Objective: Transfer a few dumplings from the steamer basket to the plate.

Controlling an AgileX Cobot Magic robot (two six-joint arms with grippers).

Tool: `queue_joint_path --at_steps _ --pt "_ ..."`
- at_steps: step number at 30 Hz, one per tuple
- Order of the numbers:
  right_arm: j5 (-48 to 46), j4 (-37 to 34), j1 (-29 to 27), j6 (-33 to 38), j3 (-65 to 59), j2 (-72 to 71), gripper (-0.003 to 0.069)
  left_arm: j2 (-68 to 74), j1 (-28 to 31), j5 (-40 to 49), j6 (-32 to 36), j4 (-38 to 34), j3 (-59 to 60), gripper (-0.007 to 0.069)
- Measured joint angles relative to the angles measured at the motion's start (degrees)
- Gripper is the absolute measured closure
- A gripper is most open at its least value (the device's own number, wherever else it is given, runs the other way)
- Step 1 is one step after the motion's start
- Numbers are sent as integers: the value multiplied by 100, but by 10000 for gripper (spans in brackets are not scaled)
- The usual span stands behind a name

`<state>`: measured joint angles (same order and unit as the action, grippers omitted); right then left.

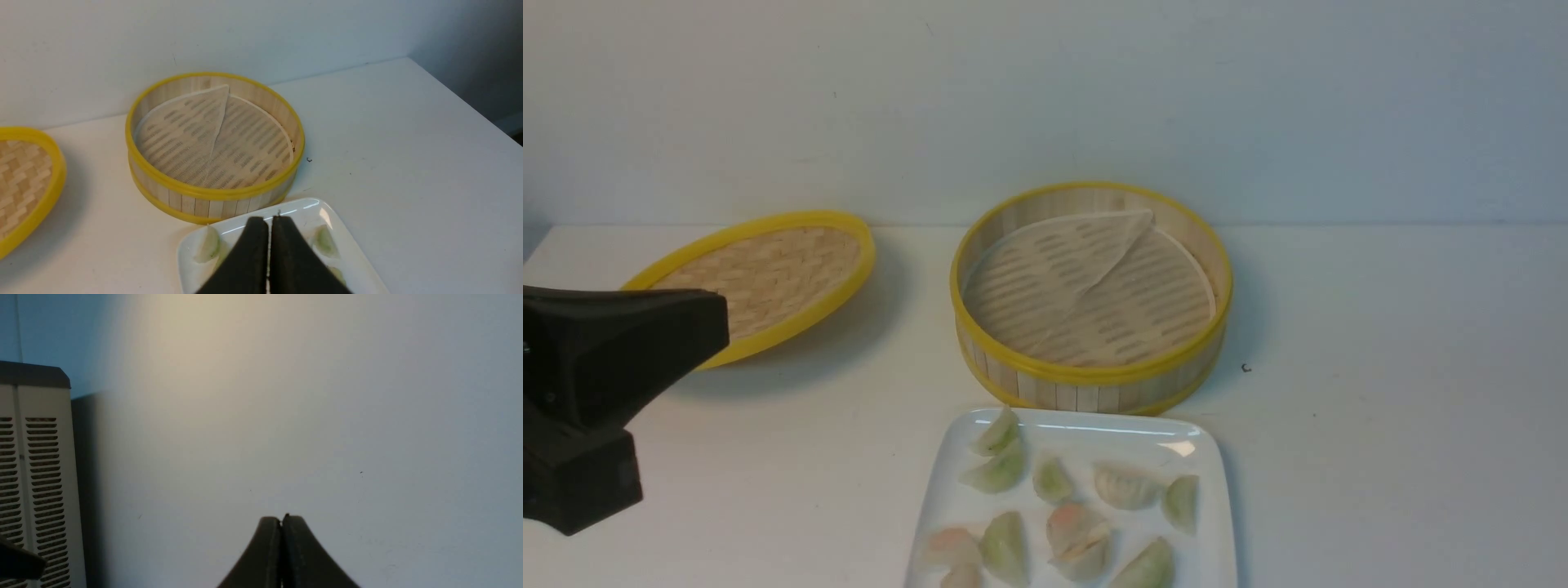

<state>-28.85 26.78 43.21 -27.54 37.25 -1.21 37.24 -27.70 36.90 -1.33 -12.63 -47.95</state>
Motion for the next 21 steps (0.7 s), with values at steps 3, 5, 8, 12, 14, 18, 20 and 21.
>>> queue_joint_path --at_steps 3,5,8,12,14,18,20,21 --pt "0 0 0 0 0 0 673 0 0 0 0 0 0 631" --pt "0 0 0 -11 0 0 673 0 0 0 0 0 0 631" --pt "0 0 0 -11 0 0 673 0 0 0 0 0 0 631" --pt "0 0 0 -12 0 0 673 0 0 0 0 0 0 631" --pt "0 0 0 -12 0 0 673 0 0 0 7 0 0 631" --pt "0 0 0 -12 0 0 673 0 0 0 199 0 0 631" --pt "0 0 0 -12 0 0 673 0 0 0 411 53 0 631" --pt "0 0 0 -12 0 0 673 -16 0 0 512 102 7 631"
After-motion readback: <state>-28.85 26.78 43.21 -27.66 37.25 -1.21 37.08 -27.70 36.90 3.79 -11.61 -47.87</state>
